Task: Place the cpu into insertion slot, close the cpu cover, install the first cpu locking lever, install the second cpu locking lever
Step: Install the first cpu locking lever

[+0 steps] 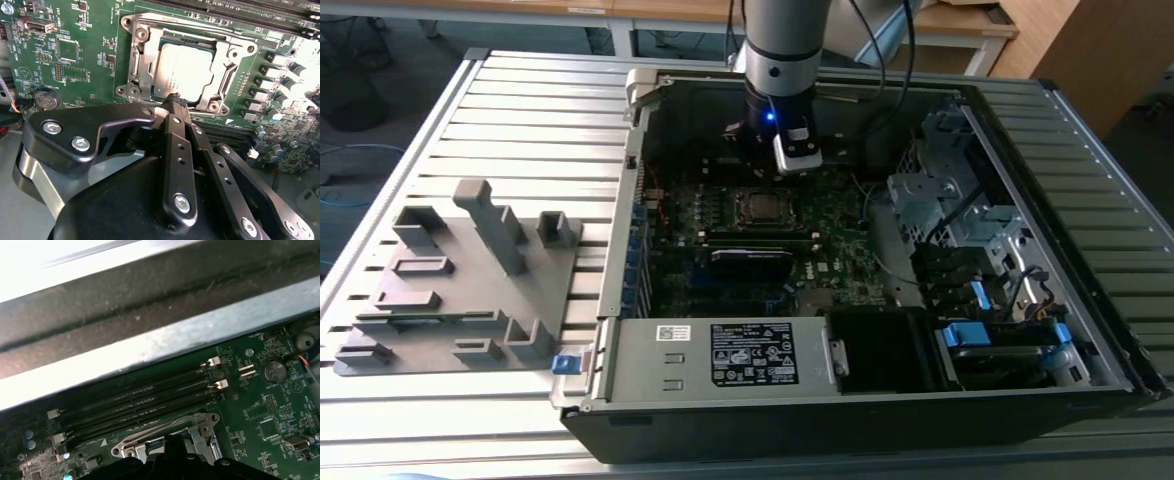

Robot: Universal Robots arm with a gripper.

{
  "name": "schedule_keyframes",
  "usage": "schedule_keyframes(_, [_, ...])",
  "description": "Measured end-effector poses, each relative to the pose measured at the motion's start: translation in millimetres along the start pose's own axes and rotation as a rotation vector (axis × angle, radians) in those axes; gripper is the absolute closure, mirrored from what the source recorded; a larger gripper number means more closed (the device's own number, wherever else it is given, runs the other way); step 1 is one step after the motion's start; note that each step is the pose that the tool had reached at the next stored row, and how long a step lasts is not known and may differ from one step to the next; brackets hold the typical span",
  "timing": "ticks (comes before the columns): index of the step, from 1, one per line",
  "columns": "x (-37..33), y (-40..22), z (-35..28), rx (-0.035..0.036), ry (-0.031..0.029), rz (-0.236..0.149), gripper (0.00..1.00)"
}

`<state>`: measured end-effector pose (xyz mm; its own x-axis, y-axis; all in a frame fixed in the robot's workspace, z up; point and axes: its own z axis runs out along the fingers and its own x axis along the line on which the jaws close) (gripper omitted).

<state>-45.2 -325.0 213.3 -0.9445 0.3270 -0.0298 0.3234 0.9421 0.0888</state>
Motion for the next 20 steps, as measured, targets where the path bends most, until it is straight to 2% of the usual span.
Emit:
schedule_keyframes(5, [-0.1,-0.2,0.2,0.0005,0.0000,-0.005,0.89])
schedule_keyframes(10, [-0.3,-0.7,0.5,0.0115,-0.0009,-0.039,0.89])
schedule_keyframes(12, [-0.3,-0.9,0.6,0.0210,-0.0030,-0.054,0.89])
schedule_keyframes(17, [-0.4,-1.1,0.6,0.0580,-0.0127,-0.086,0.89])
schedule_keyframes(18, [-0.5,-1.5,0.6,0.0617,-0.0135,-0.090,0.89])
schedule_keyframes(20, [-0.7,-2.1,0.5,0.0618,-0.0133,-0.096,0.89])
